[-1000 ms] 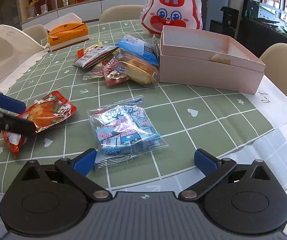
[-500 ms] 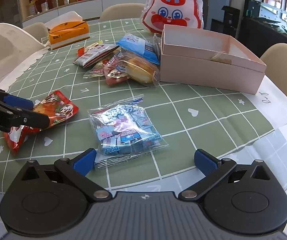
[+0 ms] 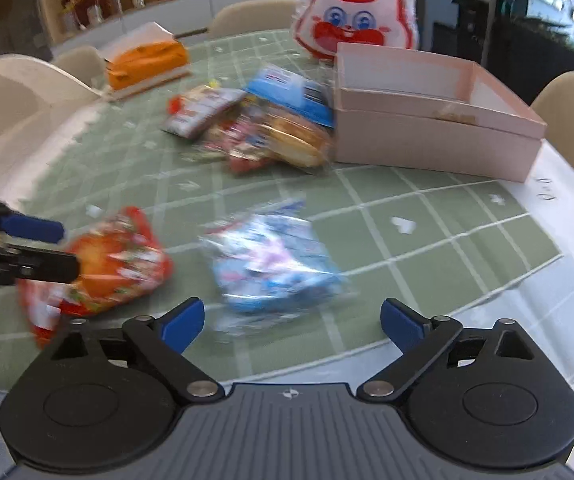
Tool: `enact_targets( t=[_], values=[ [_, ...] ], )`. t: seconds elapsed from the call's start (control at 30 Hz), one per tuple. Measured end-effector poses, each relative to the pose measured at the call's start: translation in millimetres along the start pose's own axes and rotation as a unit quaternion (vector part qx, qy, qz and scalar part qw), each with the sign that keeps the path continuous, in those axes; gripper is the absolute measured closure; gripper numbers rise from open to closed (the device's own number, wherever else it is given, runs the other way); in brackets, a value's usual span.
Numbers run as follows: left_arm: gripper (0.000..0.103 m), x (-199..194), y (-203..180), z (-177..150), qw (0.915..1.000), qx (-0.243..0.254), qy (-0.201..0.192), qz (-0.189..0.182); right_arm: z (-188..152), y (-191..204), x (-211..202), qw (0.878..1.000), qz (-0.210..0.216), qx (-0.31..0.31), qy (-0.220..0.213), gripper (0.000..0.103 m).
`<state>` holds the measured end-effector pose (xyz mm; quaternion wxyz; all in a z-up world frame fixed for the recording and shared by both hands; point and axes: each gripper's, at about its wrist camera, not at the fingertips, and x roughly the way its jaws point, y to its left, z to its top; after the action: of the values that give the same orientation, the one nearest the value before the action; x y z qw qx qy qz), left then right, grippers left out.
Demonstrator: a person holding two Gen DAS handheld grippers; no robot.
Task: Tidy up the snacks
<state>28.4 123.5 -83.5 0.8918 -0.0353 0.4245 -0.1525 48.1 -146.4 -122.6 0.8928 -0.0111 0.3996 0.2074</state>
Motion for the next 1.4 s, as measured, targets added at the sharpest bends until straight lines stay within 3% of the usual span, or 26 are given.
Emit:
enact_targets(
  t=[0.03,0.1,0.17,0.23,0.33,0.47,0.63,0.73,0.77,0.83,0.87,1.0,1.3,1.4],
  values=[
    [0.025,-1.8,5.2,-0.7,0.9999,-0.016,-0.001,0.001,1.1,6.8,-4.6,1.0,0.01,0.001,-0.007,0.008],
    [0.026,-2.7,17.9,-2.1,0.9988,-0.049,0.002,-0.003,2.3,21.6,-8.8,1.0,0.019,-0.006,-0.017,0.019],
    [0.028,-1.4,26.0,-3.4,0.9976,-0.069,0.009,-0.001,5.4,39.5,-8.6,0.999,0.039,-0.018,-0.018,0.04],
    [0.028,-1.6,31.2,-4.9,0.9966,-0.081,0.008,-0.008,7.5,52.6,-5.1,0.998,0.053,-0.019,-0.021,0.042],
    [0.028,-2.8,36.2,-6.3,0.9952,-0.096,0.005,-0.019,1.4,70.6,10.8,0.998,0.042,-0.05,0.001,0.048],
    [0.028,-0.1,40.4,-5.7,0.9928,-0.112,0.007,-0.042,-6.3,74.0,11.3,0.997,0.031,-0.065,-0.013,0.048],
    [0.032,13.8,30.1,-1.5,0.9851,-0.127,0.031,-0.112,-7.1,72.7,11.2,0.997,0.034,-0.074,-0.017,0.048],
    [0.035,17.8,20.2,1.6,0.985,-0.127,0.041,-0.11,-8.7,72.5,10.6,0.996,0.033,-0.082,-0.02,0.048],
    [0.04,17.6,19.2,2.0,0.9835,-0.137,0.044,-0.109,-10.1,71.8,9.2,0.996,0.034,-0.083,-0.021,0.048],
    [0.074,17.6,19.8,1.8,0.9774,-0.171,0.054,-0.112,-11.5,68.2,7.7,0.996,0.034,-0.082,-0.023,0.048],
    [0.074,17.9,17.8,2.3,0.9755,-0.175,0.055,-0.121,-12.0,66.1,7.1,0.996,0.034,-0.081,-0.023,0.048],
    [0.074,21.6,-1.0,3.7,0.9819,-0.146,0.052,-0.108,-14.0,60.6,5.7,0.996,0.032,-0.081,-0.027,0.048],
    [0.072,21.8,-0.9,-4.9,0.9797,-0.172,0.048,-0.09,-12.1,46.6,-3.6,0.995,0.033,-0.088,-0.027,0.049],
    [0.072,15.7,-2.6,-4.6,0.9793,-0.18,0.041,-0.082,-4.5,32.9,-7.7,0.995,0.006,-0.085,-0.048,0.041]
  ],
)
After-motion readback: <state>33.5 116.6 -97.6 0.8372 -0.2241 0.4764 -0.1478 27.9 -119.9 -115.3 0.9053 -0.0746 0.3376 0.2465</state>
